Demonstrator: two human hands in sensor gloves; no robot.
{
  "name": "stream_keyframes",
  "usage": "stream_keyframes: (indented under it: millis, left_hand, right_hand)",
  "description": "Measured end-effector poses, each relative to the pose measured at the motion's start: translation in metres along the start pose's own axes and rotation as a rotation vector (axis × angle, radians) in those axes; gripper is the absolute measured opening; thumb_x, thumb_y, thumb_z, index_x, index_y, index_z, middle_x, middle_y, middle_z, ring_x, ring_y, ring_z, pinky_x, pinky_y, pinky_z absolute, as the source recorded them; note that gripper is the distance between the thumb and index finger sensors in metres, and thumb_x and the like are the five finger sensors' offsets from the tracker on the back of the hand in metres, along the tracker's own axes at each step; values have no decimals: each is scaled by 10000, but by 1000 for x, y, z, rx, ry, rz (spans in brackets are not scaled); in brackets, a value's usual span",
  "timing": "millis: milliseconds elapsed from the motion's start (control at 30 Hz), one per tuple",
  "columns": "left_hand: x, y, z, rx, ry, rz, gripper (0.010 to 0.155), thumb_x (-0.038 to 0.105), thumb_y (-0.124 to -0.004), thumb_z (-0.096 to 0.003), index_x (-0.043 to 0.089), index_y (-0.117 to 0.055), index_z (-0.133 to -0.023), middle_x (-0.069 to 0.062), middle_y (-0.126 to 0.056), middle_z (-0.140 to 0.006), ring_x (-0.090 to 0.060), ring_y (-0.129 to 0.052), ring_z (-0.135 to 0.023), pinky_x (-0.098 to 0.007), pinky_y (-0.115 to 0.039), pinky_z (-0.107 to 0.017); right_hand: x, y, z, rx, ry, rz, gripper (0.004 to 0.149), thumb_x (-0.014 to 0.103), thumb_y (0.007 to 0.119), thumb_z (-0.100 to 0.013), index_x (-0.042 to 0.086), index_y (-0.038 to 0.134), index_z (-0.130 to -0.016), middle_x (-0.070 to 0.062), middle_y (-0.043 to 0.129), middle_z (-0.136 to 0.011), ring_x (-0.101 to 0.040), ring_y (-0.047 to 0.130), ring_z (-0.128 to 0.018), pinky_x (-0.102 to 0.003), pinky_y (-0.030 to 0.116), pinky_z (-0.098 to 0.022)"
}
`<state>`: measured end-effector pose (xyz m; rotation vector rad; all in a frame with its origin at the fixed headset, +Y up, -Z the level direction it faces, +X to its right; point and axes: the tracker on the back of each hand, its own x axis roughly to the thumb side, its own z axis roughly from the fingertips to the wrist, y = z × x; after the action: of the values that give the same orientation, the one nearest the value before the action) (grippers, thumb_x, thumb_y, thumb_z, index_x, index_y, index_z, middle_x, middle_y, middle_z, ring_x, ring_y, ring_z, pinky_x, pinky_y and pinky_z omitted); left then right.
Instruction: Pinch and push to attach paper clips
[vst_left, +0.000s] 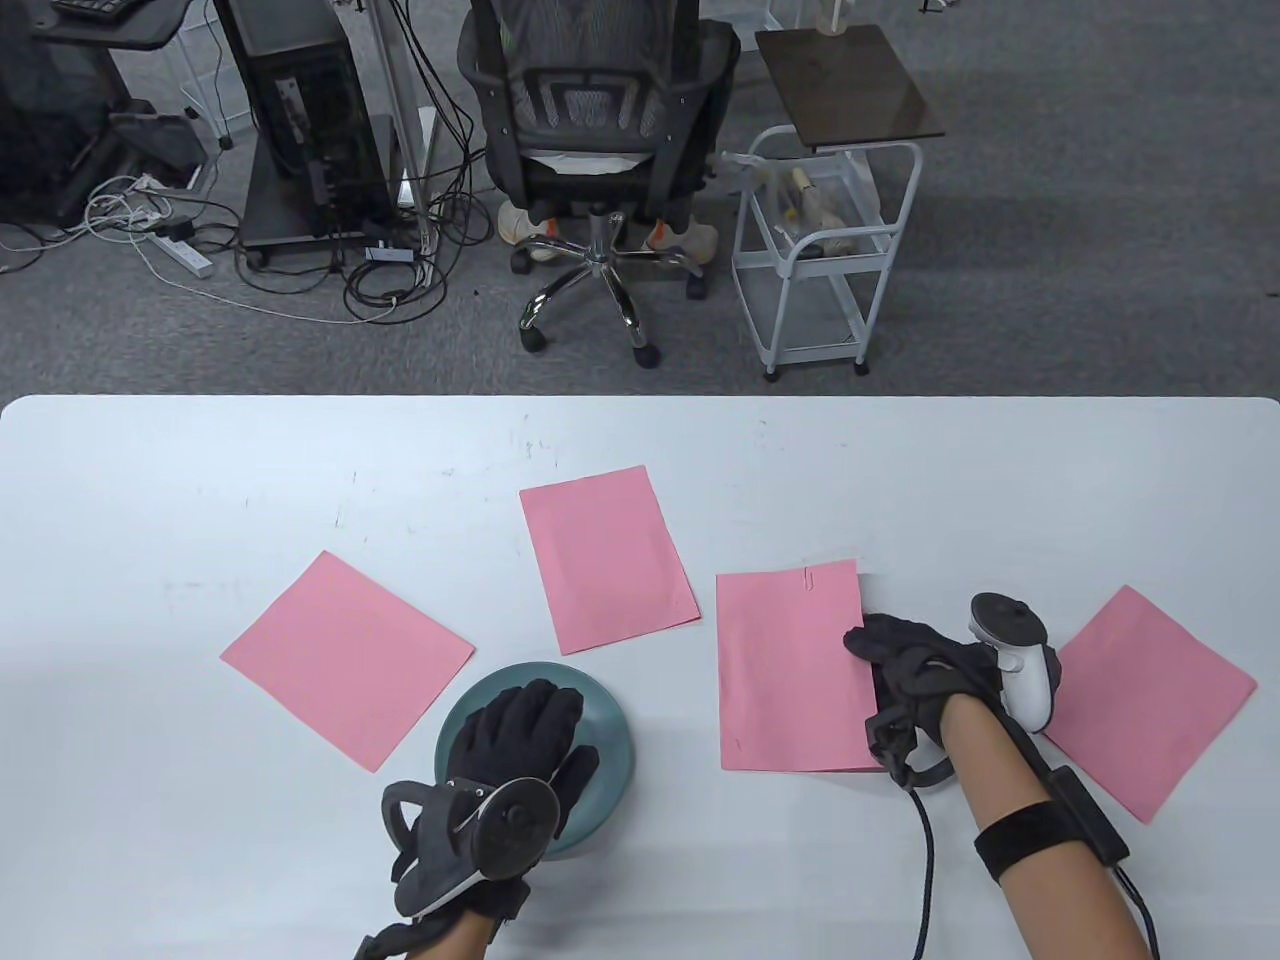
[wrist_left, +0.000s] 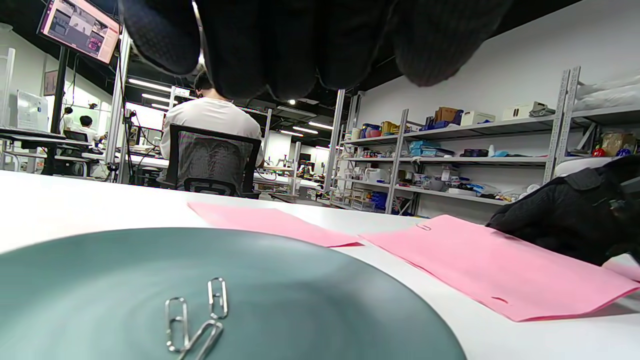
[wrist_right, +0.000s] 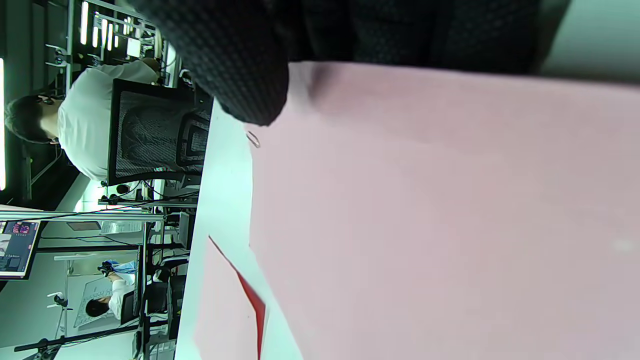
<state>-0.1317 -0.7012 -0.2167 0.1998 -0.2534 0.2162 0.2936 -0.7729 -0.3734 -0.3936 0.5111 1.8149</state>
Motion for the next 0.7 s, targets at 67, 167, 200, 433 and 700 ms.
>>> stream_keyframes:
  millis: [67,167,200,433,700]
  left_hand:
    - [0,1,0,-2,10,-15,587,471,-767,-585,185,-689,-1092,-131,-749,-1110,-394,-758,-1010,-607,-641,-743]
    - [0,1,0,-12,23,-32,584,471,-768,-585,187,-693,-1090,-131,-752,-1107,-395,-761,-1008,-606,-644,-742]
    - [0,1,1,-18,28,-38,584,472,-767,-586,184,-695,-1089,-131,-752,-1107,-395,-762,-1007,-605,-644,-742]
    - [0,3,2,-38,92,-76,583,476,-769,-584,179,-710,-1082,-131,-784,-1086,-390,-798,-980,-590,-672,-728]
    - [-14,8,-6,-68,222,30,595,493,-767,-591,158,-727,-1082,-150,-801,-1078,-404,-813,-966,-587,-680,-722]
  right_hand:
    - [3,-4,6,-48,-25,46,585,325,814,-589,11,649,-1053,-238,841,-916,-387,946,-699,-497,773,-530]
    - [9,-13,19,-129,-74,119,622,344,809,-590,25,599,-1081,-258,768,-978,-430,883,-771,-535,727,-569]
    - [11,-16,26,-159,-106,145,628,346,808,-589,29,589,-1085,-258,749,-991,-436,862,-792,-545,713,-578]
    - [19,-20,83,-220,-362,309,649,368,804,-580,36,580,-1090,-270,693,-1024,-457,796,-846,-575,670,-601]
    - [14,-1,160,-257,-728,601,701,446,748,-594,87,504,-1145,-278,491,-1139,-512,542,-996,-623,468,-704]
